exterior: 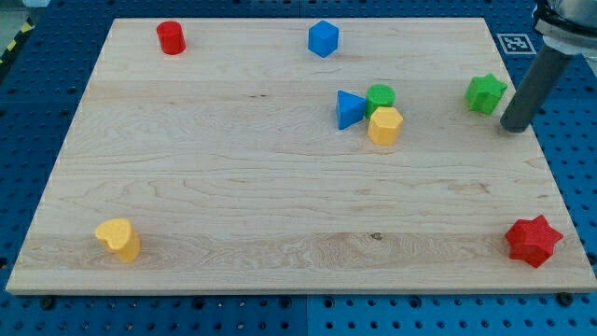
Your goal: Place the green star at the top right corner of the board
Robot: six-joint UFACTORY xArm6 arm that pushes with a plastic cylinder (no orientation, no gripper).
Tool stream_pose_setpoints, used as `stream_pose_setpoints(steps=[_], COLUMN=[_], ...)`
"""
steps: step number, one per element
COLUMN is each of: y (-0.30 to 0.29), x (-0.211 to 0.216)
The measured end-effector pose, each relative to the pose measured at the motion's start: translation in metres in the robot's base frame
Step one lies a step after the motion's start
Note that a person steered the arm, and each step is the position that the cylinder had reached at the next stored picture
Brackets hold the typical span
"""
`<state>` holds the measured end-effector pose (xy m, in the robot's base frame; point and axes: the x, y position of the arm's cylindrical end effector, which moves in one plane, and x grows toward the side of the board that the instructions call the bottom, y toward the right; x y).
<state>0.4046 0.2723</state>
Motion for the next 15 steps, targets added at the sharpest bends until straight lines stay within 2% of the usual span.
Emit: stream_pose_setpoints(steps=[1,2,4,5,8,9,10,12,14,15], y=[0.0,0.0,0.013,0.009,0.0,0.013,-0.011,-0.009,-0.017,-0.038], x=[-0.055,-0.065,0.023,0.037,-0.055,-0.012,0.0,-0.094,-0.035,-0.056])
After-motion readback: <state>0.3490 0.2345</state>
